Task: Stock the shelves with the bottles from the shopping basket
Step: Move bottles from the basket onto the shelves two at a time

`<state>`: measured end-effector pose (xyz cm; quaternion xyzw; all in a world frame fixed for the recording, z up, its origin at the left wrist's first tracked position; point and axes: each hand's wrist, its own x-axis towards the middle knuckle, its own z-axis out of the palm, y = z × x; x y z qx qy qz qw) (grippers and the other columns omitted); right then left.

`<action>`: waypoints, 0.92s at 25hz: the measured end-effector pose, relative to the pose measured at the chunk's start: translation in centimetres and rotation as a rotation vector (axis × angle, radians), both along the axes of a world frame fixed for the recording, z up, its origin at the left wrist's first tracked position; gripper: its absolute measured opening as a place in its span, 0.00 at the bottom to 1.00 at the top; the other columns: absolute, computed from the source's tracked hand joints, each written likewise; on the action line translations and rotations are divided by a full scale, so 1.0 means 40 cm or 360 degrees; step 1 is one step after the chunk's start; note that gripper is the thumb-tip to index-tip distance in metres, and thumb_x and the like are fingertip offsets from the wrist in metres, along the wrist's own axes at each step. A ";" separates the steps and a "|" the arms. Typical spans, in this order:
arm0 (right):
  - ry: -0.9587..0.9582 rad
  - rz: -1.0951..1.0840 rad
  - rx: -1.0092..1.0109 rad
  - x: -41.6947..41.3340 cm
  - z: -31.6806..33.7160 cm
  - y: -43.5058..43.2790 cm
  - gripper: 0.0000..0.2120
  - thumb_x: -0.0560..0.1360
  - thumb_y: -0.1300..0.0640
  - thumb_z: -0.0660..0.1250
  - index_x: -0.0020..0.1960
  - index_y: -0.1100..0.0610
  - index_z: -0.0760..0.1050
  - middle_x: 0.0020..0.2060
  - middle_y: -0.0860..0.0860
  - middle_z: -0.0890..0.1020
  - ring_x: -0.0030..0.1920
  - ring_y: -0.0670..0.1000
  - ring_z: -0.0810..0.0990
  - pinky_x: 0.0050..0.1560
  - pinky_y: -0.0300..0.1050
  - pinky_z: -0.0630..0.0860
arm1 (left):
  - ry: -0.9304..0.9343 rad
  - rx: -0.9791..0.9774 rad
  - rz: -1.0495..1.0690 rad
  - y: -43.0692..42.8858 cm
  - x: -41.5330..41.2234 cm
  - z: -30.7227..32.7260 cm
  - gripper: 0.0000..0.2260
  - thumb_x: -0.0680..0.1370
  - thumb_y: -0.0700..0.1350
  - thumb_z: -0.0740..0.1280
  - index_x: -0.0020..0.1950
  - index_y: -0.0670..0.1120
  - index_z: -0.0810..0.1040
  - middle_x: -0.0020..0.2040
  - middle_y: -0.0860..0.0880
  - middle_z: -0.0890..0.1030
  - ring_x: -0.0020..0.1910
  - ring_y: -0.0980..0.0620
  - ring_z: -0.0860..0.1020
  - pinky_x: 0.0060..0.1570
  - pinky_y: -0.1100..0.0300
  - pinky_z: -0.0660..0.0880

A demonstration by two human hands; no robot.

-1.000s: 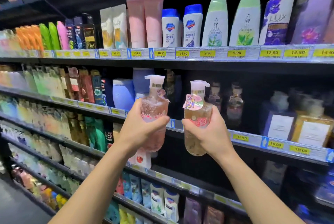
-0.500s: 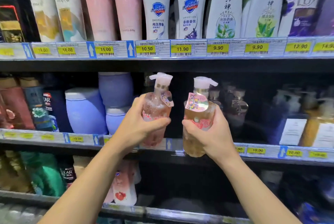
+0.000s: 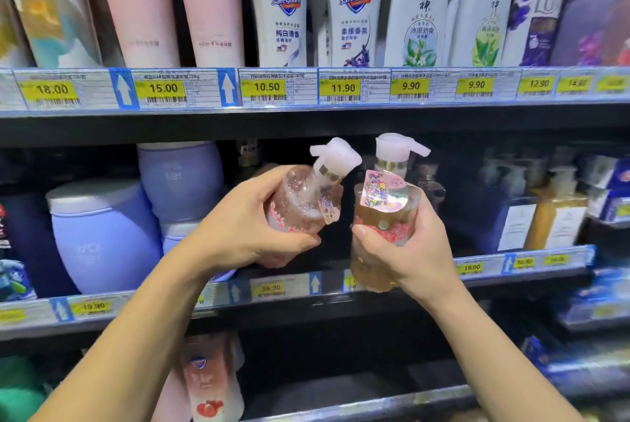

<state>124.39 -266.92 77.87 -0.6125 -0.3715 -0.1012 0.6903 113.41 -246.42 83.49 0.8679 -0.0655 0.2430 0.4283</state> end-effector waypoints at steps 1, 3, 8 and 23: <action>-0.0011 -0.0011 0.0012 0.003 0.001 -0.003 0.32 0.61 0.45 0.79 0.63 0.51 0.74 0.50 0.46 0.85 0.50 0.47 0.85 0.50 0.38 0.79 | -0.0001 0.0011 0.0029 0.007 0.008 0.005 0.25 0.65 0.37 0.81 0.58 0.52 0.80 0.47 0.48 0.83 0.42 0.56 0.79 0.43 0.61 0.77; -0.0021 -0.0028 0.0026 0.009 0.001 -0.006 0.33 0.61 0.45 0.79 0.63 0.53 0.74 0.51 0.48 0.85 0.51 0.48 0.85 0.51 0.39 0.79 | 0.0011 0.0045 0.0080 0.019 0.025 0.004 0.22 0.66 0.35 0.80 0.56 0.50 0.81 0.46 0.49 0.85 0.42 0.58 0.79 0.47 0.62 0.77; -0.0037 -0.0002 0.0023 0.025 -0.003 -0.017 0.35 0.62 0.45 0.80 0.65 0.53 0.74 0.53 0.49 0.84 0.54 0.51 0.84 0.54 0.45 0.81 | 0.0097 -0.0087 0.0274 0.030 0.085 -0.053 0.29 0.67 0.31 0.78 0.64 0.47 0.76 0.51 0.52 0.86 0.46 0.60 0.83 0.50 0.67 0.78; -0.0041 0.0117 0.0047 0.059 -0.018 -0.031 0.34 0.63 0.48 0.81 0.65 0.52 0.74 0.54 0.49 0.85 0.55 0.50 0.85 0.53 0.41 0.81 | 0.0552 0.0026 0.0743 0.025 0.133 -0.106 0.16 0.71 0.51 0.78 0.55 0.50 0.78 0.41 0.58 0.78 0.36 0.67 0.72 0.28 0.77 0.67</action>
